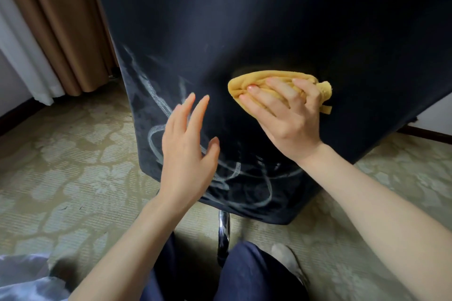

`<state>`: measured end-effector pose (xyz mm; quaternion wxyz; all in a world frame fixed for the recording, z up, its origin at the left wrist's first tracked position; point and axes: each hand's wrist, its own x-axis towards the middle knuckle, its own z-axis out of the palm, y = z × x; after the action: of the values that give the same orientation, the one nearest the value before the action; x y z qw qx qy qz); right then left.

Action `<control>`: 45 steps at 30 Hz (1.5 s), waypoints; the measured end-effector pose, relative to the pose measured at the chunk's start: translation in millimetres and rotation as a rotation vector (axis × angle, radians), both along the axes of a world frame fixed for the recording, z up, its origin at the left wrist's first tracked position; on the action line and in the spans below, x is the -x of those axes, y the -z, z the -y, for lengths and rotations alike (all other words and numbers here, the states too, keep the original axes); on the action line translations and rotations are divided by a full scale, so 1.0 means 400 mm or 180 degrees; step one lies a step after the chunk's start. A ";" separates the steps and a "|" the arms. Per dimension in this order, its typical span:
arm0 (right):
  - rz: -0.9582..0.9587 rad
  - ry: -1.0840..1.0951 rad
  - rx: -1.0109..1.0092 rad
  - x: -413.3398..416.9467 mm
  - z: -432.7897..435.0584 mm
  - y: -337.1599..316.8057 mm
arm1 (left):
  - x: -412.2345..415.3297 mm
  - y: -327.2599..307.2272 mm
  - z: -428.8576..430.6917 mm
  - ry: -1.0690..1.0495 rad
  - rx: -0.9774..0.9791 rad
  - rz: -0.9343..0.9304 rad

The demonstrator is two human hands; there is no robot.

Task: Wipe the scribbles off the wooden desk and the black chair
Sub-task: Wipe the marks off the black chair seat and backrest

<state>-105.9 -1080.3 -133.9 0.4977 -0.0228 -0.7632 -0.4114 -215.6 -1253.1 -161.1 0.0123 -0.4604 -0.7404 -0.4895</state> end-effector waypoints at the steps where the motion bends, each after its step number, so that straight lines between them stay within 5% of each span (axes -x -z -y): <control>1: 0.0101 -0.0021 -0.0013 -0.004 -0.007 0.011 | 0.004 -0.003 -0.011 0.0004 0.0101 -0.0271; 6: 0.0662 -0.0236 -0.0165 -0.024 -0.029 0.058 | 0.014 -0.006 -0.062 0.0194 0.0630 -0.0824; 18: 0.3005 -0.0044 -0.0084 -0.311 -0.099 0.121 | -0.007 -0.002 -0.105 0.0410 0.0987 -0.0332; 28: 0.1716 -0.0241 -0.0410 -0.269 -0.082 -0.102 | 0.012 -0.005 -0.097 0.0580 0.0888 -0.0366; 34: 0.0812 -0.0484 -0.0335 -0.111 -0.037 -0.050 | 0.042 0.002 -0.081 0.0487 0.0953 -0.0914; 40: 0.0649 -0.0457 0.0078 -0.072 -0.050 0.082 | 0.047 0.026 -0.085 0.0099 0.1161 -0.1445; 45: 0.1666 -0.0382 0.0359 -0.134 -0.064 0.234 | 0.040 0.029 -0.091 -0.0010 0.1237 -0.1545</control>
<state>-52.2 -1054.9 -227.6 0.3050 0.1019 -0.8876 -0.3299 -231.5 -1216.8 -172.8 0.1013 -0.5564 -0.7963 -0.2146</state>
